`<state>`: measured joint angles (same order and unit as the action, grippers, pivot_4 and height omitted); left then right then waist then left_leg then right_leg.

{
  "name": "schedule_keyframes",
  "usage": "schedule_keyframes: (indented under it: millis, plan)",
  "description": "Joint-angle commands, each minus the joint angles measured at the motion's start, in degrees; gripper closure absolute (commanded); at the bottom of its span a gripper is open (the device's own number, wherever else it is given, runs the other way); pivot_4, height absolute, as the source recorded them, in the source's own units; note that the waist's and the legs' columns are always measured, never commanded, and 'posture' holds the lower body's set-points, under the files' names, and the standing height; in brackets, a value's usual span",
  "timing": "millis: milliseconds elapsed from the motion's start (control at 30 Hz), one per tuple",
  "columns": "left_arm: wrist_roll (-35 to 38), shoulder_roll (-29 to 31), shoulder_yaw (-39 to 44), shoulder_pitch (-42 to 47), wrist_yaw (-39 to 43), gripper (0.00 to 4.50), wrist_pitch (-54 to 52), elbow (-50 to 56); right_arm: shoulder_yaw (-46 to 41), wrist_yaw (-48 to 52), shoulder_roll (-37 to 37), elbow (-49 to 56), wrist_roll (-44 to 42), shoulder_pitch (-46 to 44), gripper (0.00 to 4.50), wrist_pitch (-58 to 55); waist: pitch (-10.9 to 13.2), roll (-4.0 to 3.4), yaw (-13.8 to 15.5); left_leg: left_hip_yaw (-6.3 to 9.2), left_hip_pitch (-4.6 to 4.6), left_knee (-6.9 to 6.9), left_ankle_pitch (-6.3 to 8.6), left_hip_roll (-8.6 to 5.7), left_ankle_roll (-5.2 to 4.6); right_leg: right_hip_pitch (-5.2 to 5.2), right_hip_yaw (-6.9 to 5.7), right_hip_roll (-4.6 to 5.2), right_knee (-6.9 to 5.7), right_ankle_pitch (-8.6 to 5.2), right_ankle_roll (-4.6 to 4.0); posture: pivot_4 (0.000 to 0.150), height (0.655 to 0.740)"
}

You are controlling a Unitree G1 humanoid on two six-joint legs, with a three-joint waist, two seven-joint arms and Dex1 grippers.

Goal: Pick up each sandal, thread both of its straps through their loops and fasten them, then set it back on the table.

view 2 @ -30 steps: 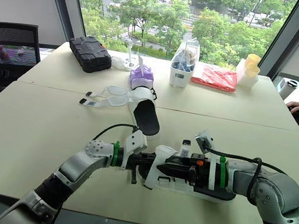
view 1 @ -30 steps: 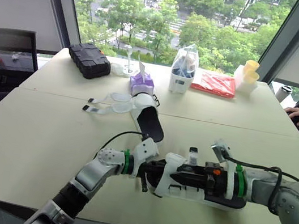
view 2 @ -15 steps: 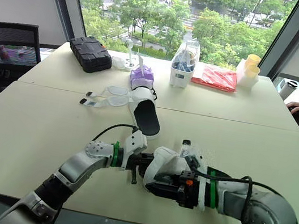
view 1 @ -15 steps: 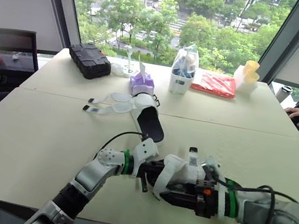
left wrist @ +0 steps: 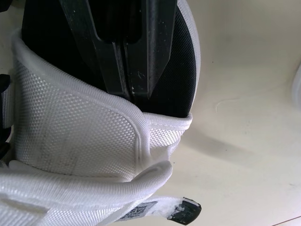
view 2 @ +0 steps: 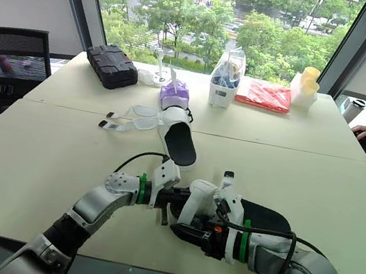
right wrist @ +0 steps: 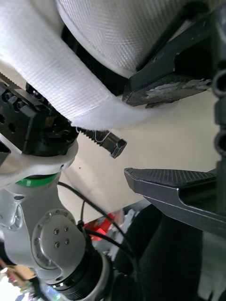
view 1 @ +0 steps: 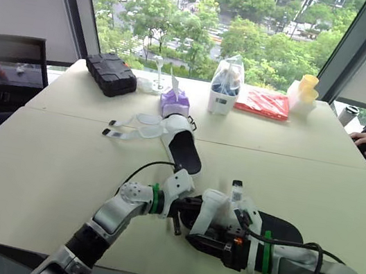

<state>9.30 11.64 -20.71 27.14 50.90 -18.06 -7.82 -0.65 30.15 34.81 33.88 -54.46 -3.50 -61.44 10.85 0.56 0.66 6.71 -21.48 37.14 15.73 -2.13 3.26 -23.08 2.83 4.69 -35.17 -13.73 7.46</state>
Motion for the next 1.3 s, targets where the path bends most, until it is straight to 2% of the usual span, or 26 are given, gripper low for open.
schedule_keyframes:
  millis: [33, 100, 133, 267, 400, 567, 633, 833, 1133, 1300]
  plan:
    - [-0.52, -0.46, -0.83, 0.10, 0.46, 4.50, 0.36, -0.82, -1.61, -2.24, -1.85, 0.52, -0.88, 0.66, 3.21, 0.88, 0.00, 0.00, -0.01, 0.00, 0.00, 0.01, 0.00, 0.00, 0.00, 0.01, 0.00, 0.00, 0.00, -0.01, -0.02, 0.150, 0.7400]
    - [-0.60, -0.45, -0.76, 0.14, 0.65, 4.50, 0.52, -1.01, -2.37, -3.40, -2.81, 0.45, -1.61, 0.38, 4.16, 0.93, 0.00, 0.00, -0.05, -0.01, 0.00, 0.02, 0.00, 0.00, 0.00, 0.01, 0.01, 0.00, 0.00, -0.01, -0.03, 0.150, 0.7400]
    - [-0.66, -0.43, -0.76, 0.15, 0.74, 4.50, 0.66, -1.12, -2.53, -3.43, -2.64, 0.49, -1.71, 0.09, 4.45, 0.86, -0.01, 0.01, -0.06, 0.00, 0.01, 0.01, 0.00, 0.00, 0.00, 0.01, 0.01, 0.00, 0.00, -0.01, -0.03, 0.150, 0.7400]
    - [-0.72, -0.48, -0.77, 0.26, 0.87, 4.50, 1.00, -1.46, -4.22, -1.72, 0.44, 1.39, -5.18, -2.31, 4.45, -1.22, -0.01, 0.01, -0.09, -0.02, 0.03, 0.05, -0.01, 0.00, 0.00, 0.03, 0.01, 0.00, 0.00, -0.05, -0.18, 0.150, 0.7400]
    - [-0.80, -0.53, -0.67, 0.49, 0.97, 4.50, 1.34, -2.00, -8.57, 2.96, 7.63, -3.03, -16.18, -14.05, 4.45, -6.91, 0.01, -0.01, -0.47, -0.03, 0.03, 0.07, -0.01, 0.01, 0.00, 0.03, 0.02, 0.00, 0.00, -0.04, -0.21, 0.150, 0.7400]
    - [-1.23, -0.65, -0.69, 0.74, 0.99, 4.50, 1.98, -2.53, -6.32, 10.16, 14.02, -12.37, -15.35, -25.89, 4.45, -10.31, 0.01, 0.00, -0.38, 0.01, -0.01, -0.03, -0.01, 0.03, -0.01, -0.03, -0.04, -0.02, 0.01, -0.02, -0.21, 0.150, 0.7400]
    - [-1.50, -0.76, -0.49, 0.84, 0.46, 4.50, 2.28, -2.71, -3.62, 14.59, 16.41, -14.80, -12.43, -28.36, 4.45, -10.05, 0.01, 0.01, -0.19, 0.01, -0.03, -0.08, 0.00, 0.02, -0.01, -0.05, -0.04, -0.01, 0.01, 0.01, -0.01, 0.150, 0.7400]
    - [-1.60, -0.75, -0.18, 0.61, -0.36, 4.50, 2.64, -2.61, 7.10, 28.37, 21.33, -21.27, 2.57, -31.73, 4.45, -0.08, 0.01, 0.01, -0.13, -0.03, -0.06, -0.06, 0.02, 0.00, -0.04, -0.07, -0.04, 0.01, 0.05, 0.00, 0.05, 0.150, 0.7400]
    - [-1.56, -0.31, -0.14, -0.35, -1.30, 4.50, 2.38, -1.37, 16.53, 41.98, 21.78, -29.73, 17.67, -35.48, 4.45, 10.44, 0.01, 0.01, -0.49, -0.04, -0.02, -0.02, 0.01, 0.00, -0.01, -0.06, -0.03, 0.01, 0.03, 0.04, 0.03, 0.150, 0.7400]
    - [-1.55, -0.42, -0.15, -0.52, -1.72, 4.50, 2.21, -1.23, 21.21, 44.97, 20.85, -35.69, 27.77, -37.86, 4.45, 17.42, 0.01, 0.01, -0.49, -0.04, -0.02, -0.03, 0.01, 0.00, -0.01, -0.06, -0.03, 0.02, 0.03, 0.04, 0.05, 0.150, 0.7400]
